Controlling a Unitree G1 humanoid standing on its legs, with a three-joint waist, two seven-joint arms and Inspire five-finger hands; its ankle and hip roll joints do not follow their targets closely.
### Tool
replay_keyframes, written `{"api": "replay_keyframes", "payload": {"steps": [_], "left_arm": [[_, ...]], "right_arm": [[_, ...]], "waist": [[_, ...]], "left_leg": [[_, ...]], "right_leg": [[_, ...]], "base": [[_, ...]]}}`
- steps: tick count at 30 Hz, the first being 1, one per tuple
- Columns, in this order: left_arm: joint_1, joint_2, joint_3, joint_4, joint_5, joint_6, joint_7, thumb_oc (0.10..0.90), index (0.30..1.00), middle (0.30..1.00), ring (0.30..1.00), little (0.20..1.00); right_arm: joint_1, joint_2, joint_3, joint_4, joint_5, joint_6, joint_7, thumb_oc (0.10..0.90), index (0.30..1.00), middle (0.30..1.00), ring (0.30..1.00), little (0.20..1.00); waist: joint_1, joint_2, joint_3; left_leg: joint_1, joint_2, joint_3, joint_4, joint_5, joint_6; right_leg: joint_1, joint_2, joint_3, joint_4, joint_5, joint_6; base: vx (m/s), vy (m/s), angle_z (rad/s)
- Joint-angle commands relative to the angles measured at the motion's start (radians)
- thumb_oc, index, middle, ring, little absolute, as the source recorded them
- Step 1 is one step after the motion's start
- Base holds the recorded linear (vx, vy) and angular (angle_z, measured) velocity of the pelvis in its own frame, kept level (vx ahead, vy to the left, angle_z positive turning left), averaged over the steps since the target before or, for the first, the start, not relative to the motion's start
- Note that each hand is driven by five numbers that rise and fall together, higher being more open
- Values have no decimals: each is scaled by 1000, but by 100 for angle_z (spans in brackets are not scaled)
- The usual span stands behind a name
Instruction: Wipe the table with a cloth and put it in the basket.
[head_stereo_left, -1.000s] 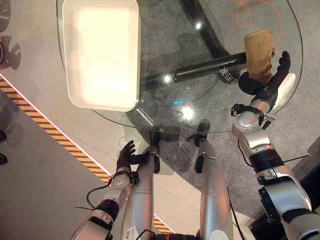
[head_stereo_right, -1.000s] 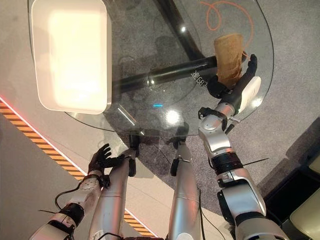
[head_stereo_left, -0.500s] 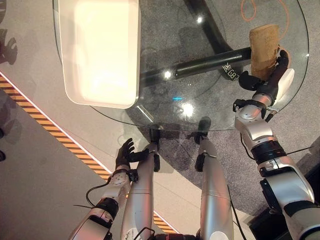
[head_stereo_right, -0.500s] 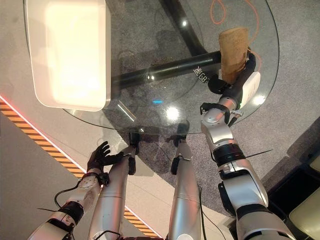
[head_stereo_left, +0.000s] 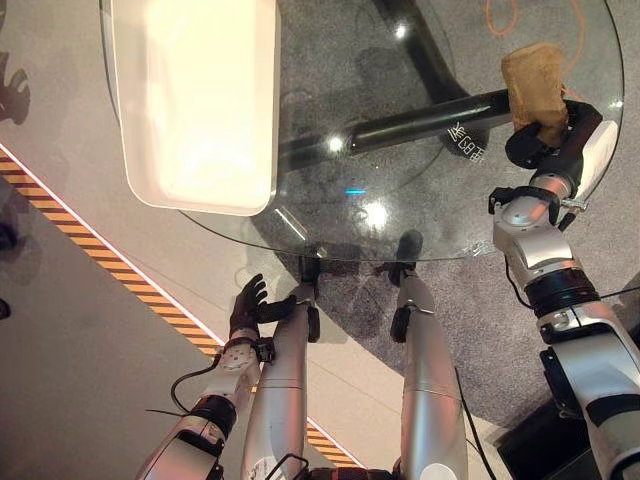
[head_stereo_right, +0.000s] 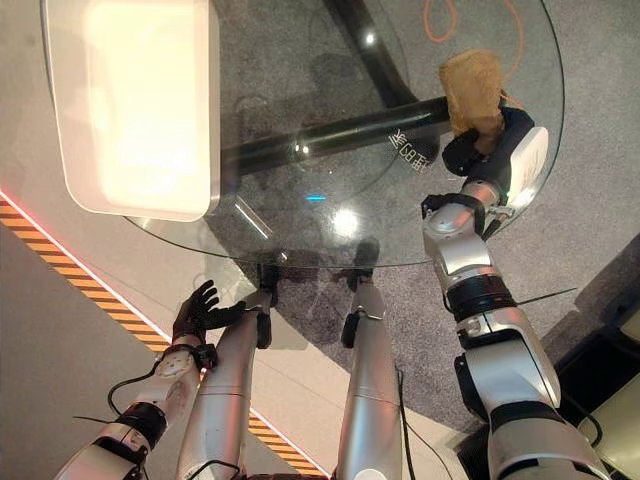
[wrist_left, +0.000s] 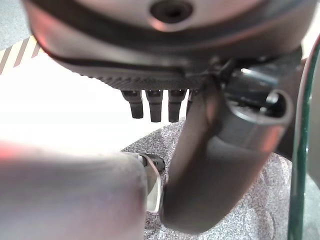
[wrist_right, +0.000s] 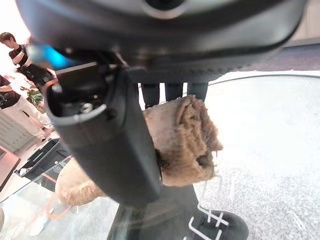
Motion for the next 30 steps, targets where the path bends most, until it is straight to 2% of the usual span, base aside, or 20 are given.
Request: {"api": "replay_keyframes", "payload": {"steps": [1, 10, 14, 17, 22, 30], "left_arm": [[179, -19, -79, 41, -3, 20, 28, 800, 900, 900, 900, 900], [188, -22, -82, 37, -7, 12, 30, 800, 900, 900, 900, 900], [198, -23, -75, 32, -1, 7, 31, 800, 900, 900, 900, 900], [203, -26, -70, 20, 11, 8, 37, 800, 900, 900, 900, 900], [200, -31, -63, 13, 24, 14, 41, 800, 900, 900, 900, 900], [197, -40, -58, 15, 44, 2, 39, 800, 900, 900, 900, 900]], "right_arm": [[0, -29, 48, -46, 31, -14, 23, 100, 300, 300, 300, 200], [8, -22, 44, -82, -9, -29, -8, 100, 300, 300, 300, 200], [15, -24, 44, -133, -76, -16, -3, 100, 300, 300, 300, 200], [18, -21, 62, -224, -160, 28, 55, 100, 300, 300, 300, 200], [31, 13, 104, -312, -230, 67, 155, 100, 300, 300, 300, 200], [44, 87, 207, -366, -299, 116, 308, 100, 300, 300, 300, 200]], "waist": [[28, 57, -12], [30, 58, -12], [29, 55, -12], [27, 52, -12], [25, 50, -12], [31, 57, -12]], "left_leg": [[-32, -102, -46, -69, 71, 44], [-32, -103, -48, -69, 69, 47], [-32, -103, -48, -66, 66, 48], [-33, -102, -46, -63, 64, 51], [-28, -101, -40, -68, 66, 52], [-25, -100, -32, -83, 74, 50]], "right_leg": [[-25, 110, -14, 64, -33, -29], [-25, 110, -15, 66, -37, -28], [-25, 110, -15, 68, -37, -27], [-27, 111, -15, 73, -39, -26], [-24, 110, -15, 69, -41, -25], [-24, 104, -21, 58, -42, -28]], "base": [[0, 0, 0], [0, 0, 0], [0, 0, 0], [0, 0, 0], [0, 0, 0], [0, 0, 0]]}}
